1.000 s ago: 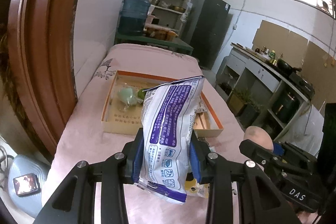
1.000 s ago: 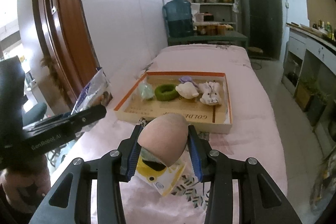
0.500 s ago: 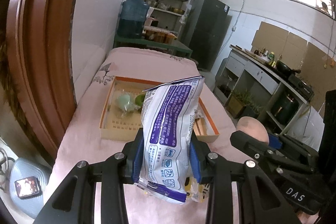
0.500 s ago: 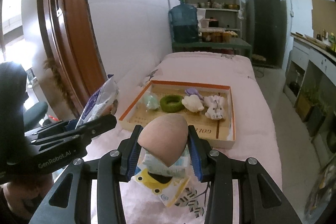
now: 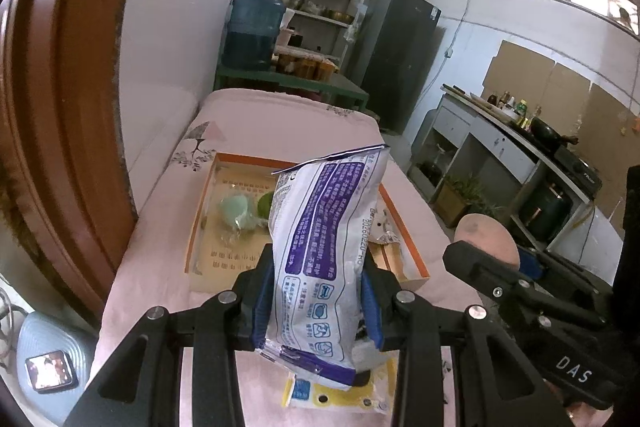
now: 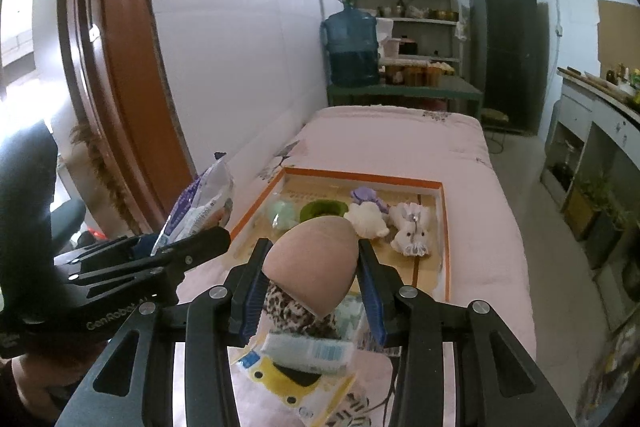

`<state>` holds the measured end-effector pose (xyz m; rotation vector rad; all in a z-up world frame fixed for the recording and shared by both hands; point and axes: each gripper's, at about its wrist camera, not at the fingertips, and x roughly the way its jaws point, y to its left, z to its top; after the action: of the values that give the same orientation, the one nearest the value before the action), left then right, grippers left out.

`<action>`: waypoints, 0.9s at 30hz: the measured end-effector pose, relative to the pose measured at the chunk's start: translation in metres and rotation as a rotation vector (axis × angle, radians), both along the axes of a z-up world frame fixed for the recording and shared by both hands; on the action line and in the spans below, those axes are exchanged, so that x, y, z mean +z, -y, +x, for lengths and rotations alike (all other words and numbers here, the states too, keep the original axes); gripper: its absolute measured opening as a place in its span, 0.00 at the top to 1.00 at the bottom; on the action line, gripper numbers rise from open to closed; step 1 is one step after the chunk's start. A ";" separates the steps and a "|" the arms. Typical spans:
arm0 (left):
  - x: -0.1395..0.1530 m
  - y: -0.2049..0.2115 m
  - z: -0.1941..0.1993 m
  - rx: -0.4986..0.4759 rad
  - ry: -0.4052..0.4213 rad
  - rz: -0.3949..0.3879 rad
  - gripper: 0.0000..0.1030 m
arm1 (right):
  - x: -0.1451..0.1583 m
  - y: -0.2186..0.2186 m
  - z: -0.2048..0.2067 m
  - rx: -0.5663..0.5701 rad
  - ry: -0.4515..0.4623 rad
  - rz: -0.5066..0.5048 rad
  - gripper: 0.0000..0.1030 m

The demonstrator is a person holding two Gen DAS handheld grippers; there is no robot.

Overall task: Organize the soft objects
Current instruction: 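Carry the white packet with the left gripper while the right gripper carries the sponge over the tray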

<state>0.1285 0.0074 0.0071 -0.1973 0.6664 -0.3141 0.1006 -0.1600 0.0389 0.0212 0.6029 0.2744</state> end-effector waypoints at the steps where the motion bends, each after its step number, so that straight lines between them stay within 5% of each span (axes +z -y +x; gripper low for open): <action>1: -0.001 0.001 0.004 -0.001 -0.005 0.001 0.63 | -0.001 0.000 0.004 0.000 -0.002 0.000 0.58; 27: -0.022 0.011 0.085 0.005 -0.054 0.024 0.63 | -0.018 0.020 0.085 -0.017 -0.042 0.034 0.58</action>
<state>0.2138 -0.0035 -0.0151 -0.1850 0.7229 -0.2966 0.1858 -0.1801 0.0208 0.0654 0.6395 0.2680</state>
